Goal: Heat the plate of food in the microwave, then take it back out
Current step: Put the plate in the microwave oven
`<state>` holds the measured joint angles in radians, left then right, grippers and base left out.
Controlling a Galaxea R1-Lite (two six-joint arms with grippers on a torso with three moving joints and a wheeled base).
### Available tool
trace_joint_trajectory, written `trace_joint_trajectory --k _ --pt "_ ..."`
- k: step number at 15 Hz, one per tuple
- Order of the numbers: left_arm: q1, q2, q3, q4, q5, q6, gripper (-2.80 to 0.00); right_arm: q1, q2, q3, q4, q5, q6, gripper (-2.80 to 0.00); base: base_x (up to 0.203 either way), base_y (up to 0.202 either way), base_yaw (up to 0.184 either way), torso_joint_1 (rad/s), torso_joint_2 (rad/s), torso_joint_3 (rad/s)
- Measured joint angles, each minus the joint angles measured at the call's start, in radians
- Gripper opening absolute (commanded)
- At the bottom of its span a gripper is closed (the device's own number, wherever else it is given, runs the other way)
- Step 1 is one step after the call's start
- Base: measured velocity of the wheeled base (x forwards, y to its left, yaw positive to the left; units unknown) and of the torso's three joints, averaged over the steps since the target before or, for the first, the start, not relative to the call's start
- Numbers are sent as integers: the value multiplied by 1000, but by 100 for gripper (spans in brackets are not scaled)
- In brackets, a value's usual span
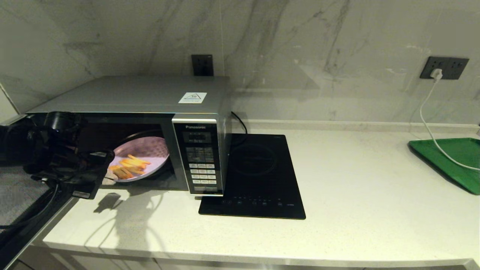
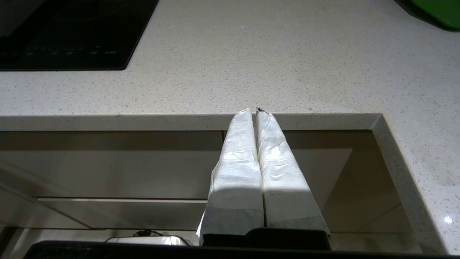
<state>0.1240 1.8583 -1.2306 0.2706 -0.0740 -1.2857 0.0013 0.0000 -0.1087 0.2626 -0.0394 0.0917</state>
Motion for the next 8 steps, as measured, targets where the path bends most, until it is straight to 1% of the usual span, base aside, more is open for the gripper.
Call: trace_joint_trajectory --k 8 --pt "-10 73 -123 0 1 5 -280 0 0 0 0 0 0 -280 0 0 0 0 0 0"
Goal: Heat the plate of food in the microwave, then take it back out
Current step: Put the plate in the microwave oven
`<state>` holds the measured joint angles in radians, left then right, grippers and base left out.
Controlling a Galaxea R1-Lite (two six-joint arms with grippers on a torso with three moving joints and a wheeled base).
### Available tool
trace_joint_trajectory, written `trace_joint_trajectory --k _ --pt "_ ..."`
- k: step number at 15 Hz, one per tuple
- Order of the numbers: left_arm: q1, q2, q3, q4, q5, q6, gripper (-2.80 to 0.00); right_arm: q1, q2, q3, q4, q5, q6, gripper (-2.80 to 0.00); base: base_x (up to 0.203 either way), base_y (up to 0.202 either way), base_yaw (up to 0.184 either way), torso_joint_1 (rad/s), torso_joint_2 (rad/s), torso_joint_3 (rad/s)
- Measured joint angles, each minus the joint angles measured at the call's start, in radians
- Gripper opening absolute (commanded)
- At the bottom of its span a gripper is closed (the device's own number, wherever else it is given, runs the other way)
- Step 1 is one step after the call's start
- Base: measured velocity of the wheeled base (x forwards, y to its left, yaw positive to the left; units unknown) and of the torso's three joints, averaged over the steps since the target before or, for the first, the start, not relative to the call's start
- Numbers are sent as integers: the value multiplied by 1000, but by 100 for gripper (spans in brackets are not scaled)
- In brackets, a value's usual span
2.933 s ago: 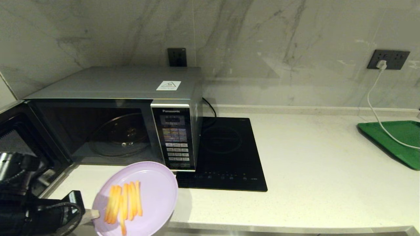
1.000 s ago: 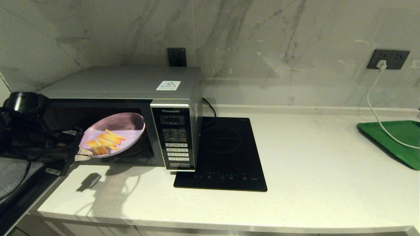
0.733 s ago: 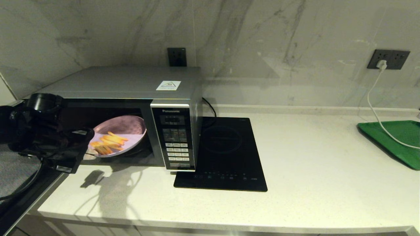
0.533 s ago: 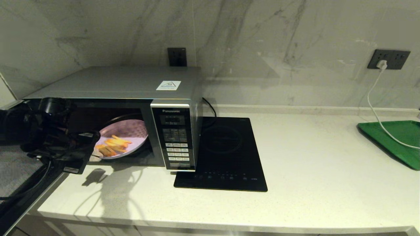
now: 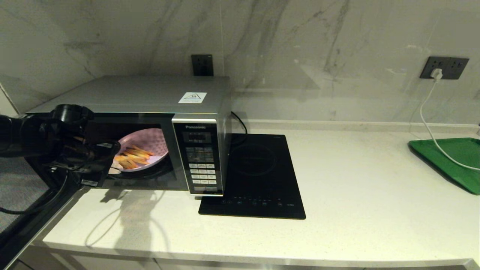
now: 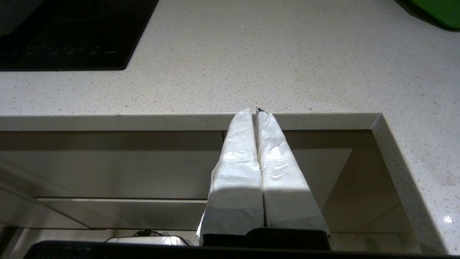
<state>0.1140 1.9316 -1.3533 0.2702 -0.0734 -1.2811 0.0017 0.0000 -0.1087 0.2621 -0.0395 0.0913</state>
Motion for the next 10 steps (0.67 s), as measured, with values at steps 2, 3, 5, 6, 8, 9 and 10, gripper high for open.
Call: trace_joint_trajectory --k 2,3,5,6,8,9,10 --pt "0 21 -19 0 2 -1 -280 0 0 0 0 0 0 -280 0 0 0 0 0 0" --pt "0 31 -28 1 2 -3 -280 0 0 0 0 -1 1 -280 0 0 0 0 0 0" --pt "0 47 -43 1 0 -1 -280 0 0 0 0 0 0 -280 0 0 0 0 0 0" --pt "0 53 -47 0 0 -1 -280 0 0 0 0 0 0 -280 0 0 0 0 0 0" --pt "1 67 -51 1 1 -2 -280 0 0 0 0 0 0 -280 0 0 0 0 0 0" --pt "1 73 -52 1 2 0 -280 0 0 0 0 0 1 -280 0 0 0 0 0 0" --pt "2 78 -51 1 2 2 -280 0 0 0 0 0 1 -280 0 0 0 0 0 0"
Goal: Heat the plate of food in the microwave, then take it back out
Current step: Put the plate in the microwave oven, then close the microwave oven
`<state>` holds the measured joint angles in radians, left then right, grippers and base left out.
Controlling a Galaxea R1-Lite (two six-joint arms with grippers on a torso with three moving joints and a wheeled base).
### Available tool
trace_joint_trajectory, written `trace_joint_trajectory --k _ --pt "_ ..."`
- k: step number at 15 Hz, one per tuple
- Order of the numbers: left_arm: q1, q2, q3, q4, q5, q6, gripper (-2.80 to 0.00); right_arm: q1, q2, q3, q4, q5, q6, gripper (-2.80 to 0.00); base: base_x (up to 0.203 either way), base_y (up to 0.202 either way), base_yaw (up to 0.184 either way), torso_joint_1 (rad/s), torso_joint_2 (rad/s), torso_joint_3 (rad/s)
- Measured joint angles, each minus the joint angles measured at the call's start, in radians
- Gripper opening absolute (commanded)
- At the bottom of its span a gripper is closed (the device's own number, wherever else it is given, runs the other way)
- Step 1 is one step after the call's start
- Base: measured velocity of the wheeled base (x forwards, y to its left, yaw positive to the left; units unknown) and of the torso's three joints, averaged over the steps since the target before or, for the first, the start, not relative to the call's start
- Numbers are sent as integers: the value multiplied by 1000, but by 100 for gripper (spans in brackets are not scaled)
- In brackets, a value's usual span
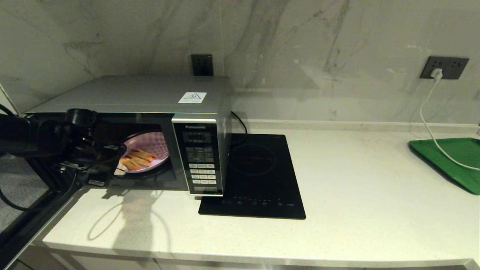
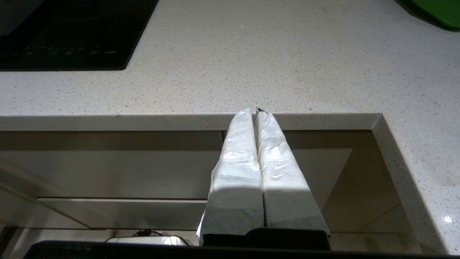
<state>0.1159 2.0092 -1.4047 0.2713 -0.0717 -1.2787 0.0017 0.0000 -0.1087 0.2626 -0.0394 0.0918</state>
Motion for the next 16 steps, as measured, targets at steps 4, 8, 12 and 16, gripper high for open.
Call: trace_joint_trajectory --k 4,8,12,16 --pt "3 7 2 0 -1 3 -280 0 0 0 0 0 0 -280 0 0 0 0 0 0" --pt "6 5 -1 -3 -5 3 0 0 0 0 0 0 0 -280 0 0 0 0 0 0" --pt "6 -13 5 3 -9 1 0 0 0 0 0 0 0 -280 0 0 0 0 0 0" --pt "2 -55 28 5 -14 -1 0 0 0 0 0 0 1 -280 0 0 0 0 0 0"
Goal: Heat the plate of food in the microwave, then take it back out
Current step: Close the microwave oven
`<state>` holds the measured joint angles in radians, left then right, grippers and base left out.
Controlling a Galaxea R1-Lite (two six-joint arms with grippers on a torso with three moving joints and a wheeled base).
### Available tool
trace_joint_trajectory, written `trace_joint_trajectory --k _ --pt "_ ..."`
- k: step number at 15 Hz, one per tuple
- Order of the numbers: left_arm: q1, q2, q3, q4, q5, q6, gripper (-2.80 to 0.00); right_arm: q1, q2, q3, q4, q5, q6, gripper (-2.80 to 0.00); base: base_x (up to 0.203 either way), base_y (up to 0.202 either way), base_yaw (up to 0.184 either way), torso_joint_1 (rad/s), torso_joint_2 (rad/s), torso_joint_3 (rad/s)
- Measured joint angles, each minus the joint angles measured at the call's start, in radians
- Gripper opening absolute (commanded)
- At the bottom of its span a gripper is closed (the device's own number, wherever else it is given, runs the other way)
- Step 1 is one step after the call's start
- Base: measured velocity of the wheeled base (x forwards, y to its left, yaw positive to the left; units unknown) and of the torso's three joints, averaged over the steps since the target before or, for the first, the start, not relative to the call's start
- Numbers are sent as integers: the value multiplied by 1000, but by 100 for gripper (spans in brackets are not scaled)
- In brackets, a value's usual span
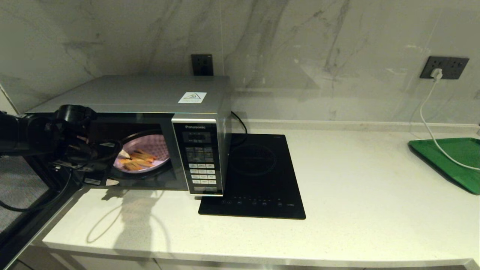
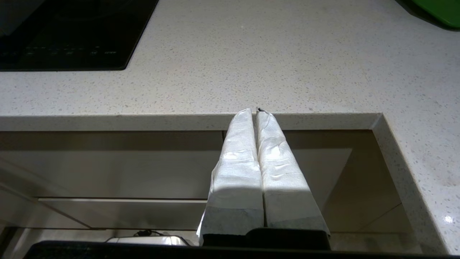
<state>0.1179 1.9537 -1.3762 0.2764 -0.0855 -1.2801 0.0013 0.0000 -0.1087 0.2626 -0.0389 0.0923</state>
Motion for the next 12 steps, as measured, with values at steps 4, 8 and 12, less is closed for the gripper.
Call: trace_joint_trajectory --k 4,8,12 --pt "4 -68 69 0 -2 10 -280 0 0 0 0 -1 -1 -280 0 0 0 0 0 0" --pt "4 -192 132 24 -37 37 -280 0 0 0 0 -1 0 -280 0 0 0 0 0 0" --pt "1 -363 174 113 -48 74 -280 0 0 0 0 -1 0 -280 0 0 0 0 0 0"
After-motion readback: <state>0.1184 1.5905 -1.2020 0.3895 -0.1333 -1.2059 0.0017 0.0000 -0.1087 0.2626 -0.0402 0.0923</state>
